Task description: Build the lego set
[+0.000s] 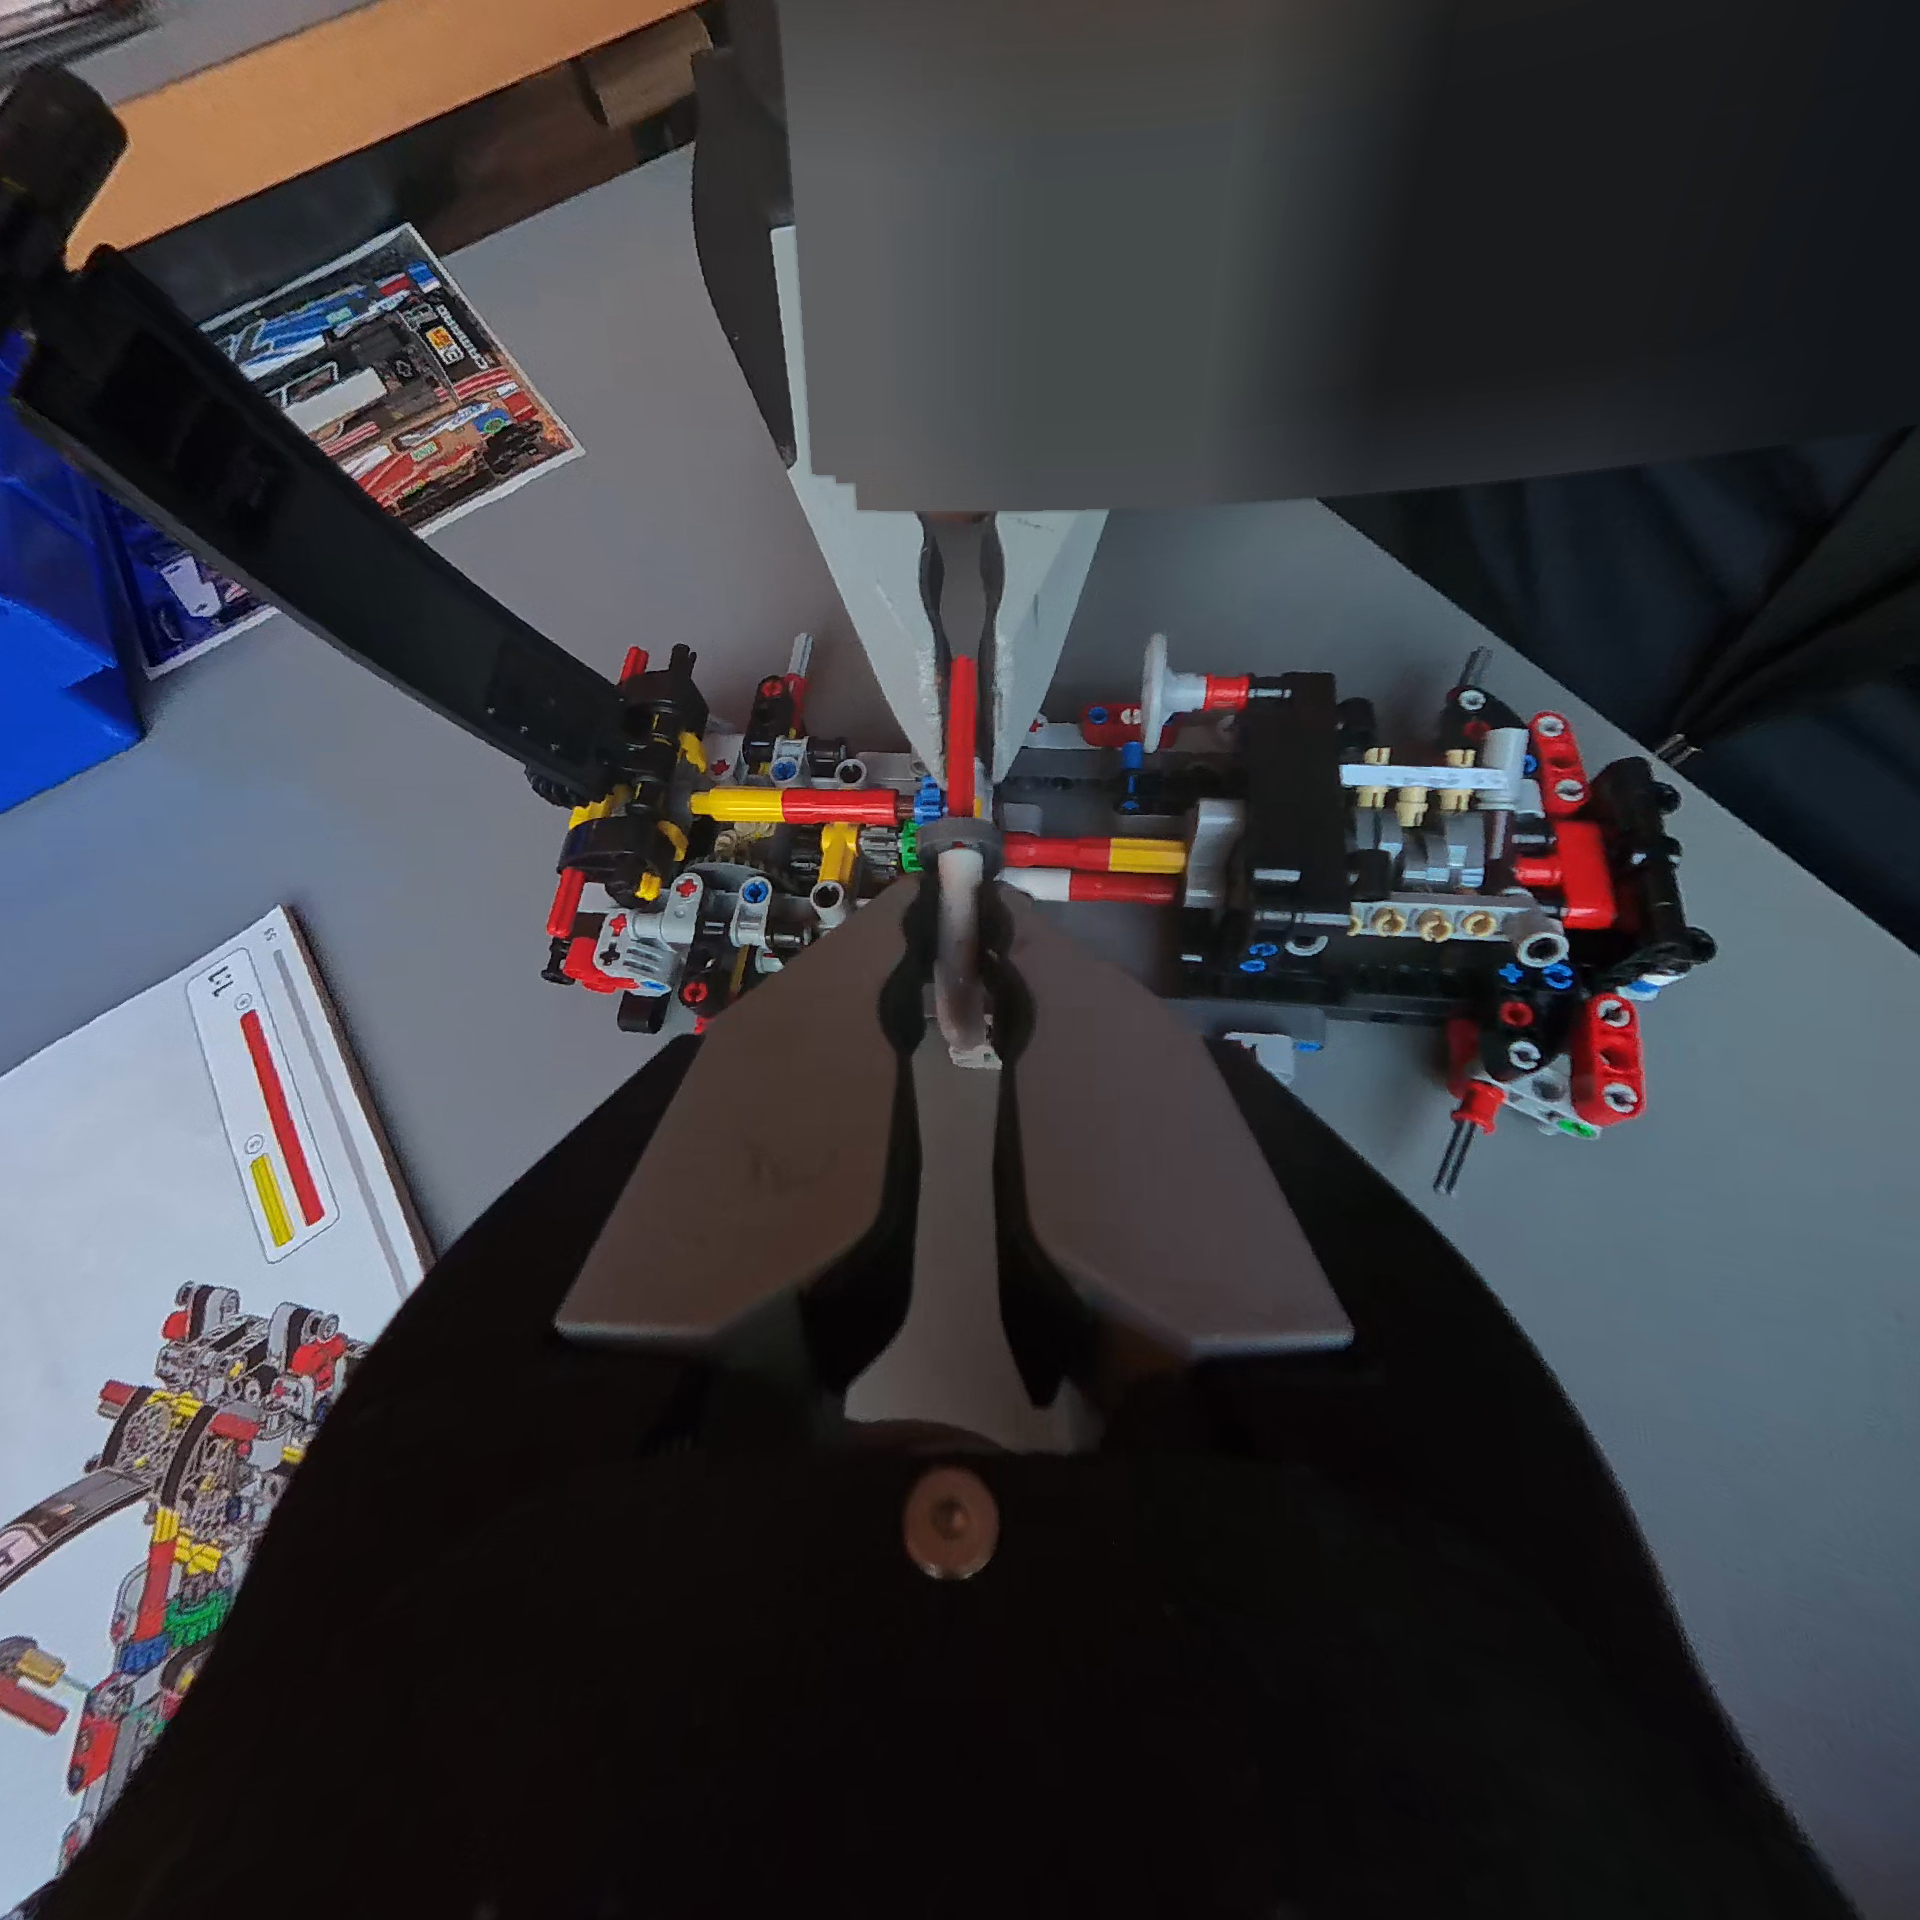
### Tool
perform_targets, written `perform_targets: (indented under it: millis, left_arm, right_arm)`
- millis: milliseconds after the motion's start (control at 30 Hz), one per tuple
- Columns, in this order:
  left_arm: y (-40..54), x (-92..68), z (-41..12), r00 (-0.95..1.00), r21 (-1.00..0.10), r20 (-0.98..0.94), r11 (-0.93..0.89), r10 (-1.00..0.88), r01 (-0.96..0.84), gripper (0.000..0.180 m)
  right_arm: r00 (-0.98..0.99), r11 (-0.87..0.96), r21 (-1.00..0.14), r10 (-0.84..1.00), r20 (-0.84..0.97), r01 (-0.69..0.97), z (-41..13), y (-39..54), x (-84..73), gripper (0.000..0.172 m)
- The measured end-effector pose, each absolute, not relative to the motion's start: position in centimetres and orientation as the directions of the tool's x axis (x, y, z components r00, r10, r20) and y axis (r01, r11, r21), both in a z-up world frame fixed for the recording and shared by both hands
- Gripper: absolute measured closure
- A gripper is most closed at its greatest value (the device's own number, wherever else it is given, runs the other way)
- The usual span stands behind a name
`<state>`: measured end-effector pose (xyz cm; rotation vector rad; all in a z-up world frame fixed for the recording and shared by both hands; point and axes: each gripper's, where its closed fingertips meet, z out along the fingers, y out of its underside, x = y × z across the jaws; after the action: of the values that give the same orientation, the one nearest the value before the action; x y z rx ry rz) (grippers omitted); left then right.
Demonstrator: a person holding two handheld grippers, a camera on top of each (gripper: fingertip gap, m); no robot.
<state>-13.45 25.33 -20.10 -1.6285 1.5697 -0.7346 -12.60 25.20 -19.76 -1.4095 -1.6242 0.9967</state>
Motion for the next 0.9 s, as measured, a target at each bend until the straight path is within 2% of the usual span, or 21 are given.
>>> perform_targets:
  millis: [367,500,633,700,900]
  left_arm:
    - [25.29,-13.38,-19.97,0.120,-0.824,-0.005,-0.064,-0.993,-0.563,0.174]
    - [25.62,-13.47,-19.91,0.147,-0.818,0.004,-0.087,-0.989,-0.569,0.167]
    - [25.22,-13.39,-19.92,0.125,-0.823,0.016,-0.084,-0.992,-0.561,0.174]
    - [24.92,-13.23,-19.58,0.110,-0.834,0.043,-0.097,-0.993,-0.543,0.161]
    - [25.23,-13.20,-19.57,0.118,-0.838,0.020,-0.081,-0.993,-0.540,0.169]
  right_arm:
    - [-0.110,0.092,-0.910,0.993,0.052,0.405,-19.72,25.23,-12.60,0.169]
    - [-0.110,0.092,-0.910,0.993,0.051,0.404,-19.72,25.22,-12.60,0.169]
    - [-0.113,0.091,-0.910,0.992,0.049,0.404,-19.71,25.20,-12.59,0.169]
    - [-0.113,0.089,-0.910,0.992,0.047,0.404,-19.71,25.20,-12.59,0.169]
    - [-0.113,0.088,-0.910,0.993,0.046,0.405,-19.72,25.20,-12.59,0.169]
